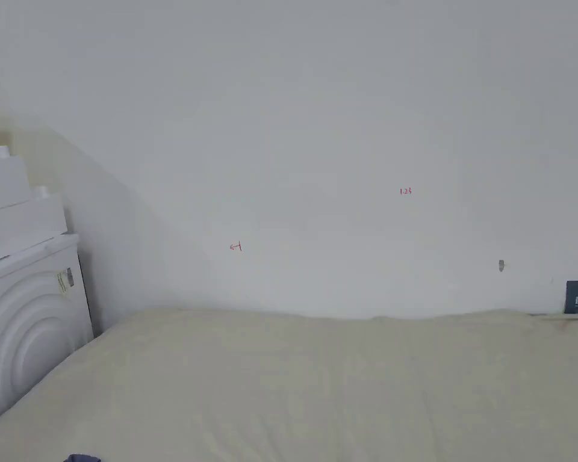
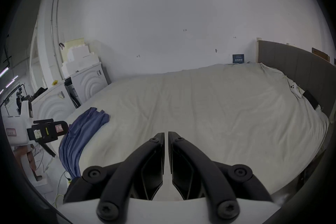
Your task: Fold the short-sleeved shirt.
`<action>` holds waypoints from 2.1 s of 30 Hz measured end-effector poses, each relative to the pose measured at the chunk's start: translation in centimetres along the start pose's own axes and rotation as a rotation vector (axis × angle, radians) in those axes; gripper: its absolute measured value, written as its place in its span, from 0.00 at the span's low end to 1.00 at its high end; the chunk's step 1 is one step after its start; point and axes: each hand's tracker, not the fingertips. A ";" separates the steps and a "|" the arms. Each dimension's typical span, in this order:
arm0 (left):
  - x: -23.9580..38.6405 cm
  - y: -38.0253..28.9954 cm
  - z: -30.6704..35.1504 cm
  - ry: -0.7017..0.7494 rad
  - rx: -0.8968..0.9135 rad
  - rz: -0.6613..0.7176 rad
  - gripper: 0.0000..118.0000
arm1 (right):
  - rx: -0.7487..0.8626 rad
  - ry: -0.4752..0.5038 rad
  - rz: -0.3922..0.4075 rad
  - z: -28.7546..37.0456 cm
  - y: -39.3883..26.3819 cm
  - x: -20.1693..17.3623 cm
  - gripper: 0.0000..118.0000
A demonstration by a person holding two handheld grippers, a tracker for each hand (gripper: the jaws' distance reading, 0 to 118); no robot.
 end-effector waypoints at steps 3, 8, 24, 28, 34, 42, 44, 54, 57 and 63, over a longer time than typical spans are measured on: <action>-0.1 0.1 -0.1 -0.015 -0.008 0.014 0.05 | -0.006 -0.021 0.058 0.0 0.1 -0.6 0.04; -0.4 0.2 -0.2 0.000 -0.004 0.012 0.05 | -0.016 0.001 0.046 -0.1 -0.1 -0.8 0.04; -6.8 -0.2 -2.3 0.118 -0.061 -0.038 0.32 | -0.079 0.044 0.001 -0.5 -1.9 -1.2 0.04; -11.7 1.5 -5.6 0.145 -0.078 -0.049 0.79 | -0.117 0.040 -0.015 -1.1 -2.4 -1.0 0.04; -19.7 4.8 -14.9 0.190 -0.198 -0.065 0.83 | -0.199 0.019 -0.072 -3.2 -3.5 -0.6 0.04; -27.3 3.9 -26.2 0.148 -0.311 0.039 0.79 | -0.323 -0.046 -0.084 -5.8 -4.5 -1.0 0.04; -28.0 3.1 -27.9 0.257 -0.358 0.010 0.77 | -0.336 -0.057 -0.084 -6.1 -4.5 -0.9 0.04; -28.4 1.7 -28.6 0.320 -0.358 0.005 0.78 | -0.390 -0.070 -0.079 -7.5 -5.0 -0.7 0.05; -27.5 2.4 -27.9 0.281 -0.331 0.020 0.37 | -0.384 -0.058 -0.090 -7.4 -4.9 -0.7 0.05; -26.1 2.4 -27.9 0.312 -0.339 0.049 0.11 | -0.381 -0.066 -0.100 -6.8 -4.8 0.1 0.05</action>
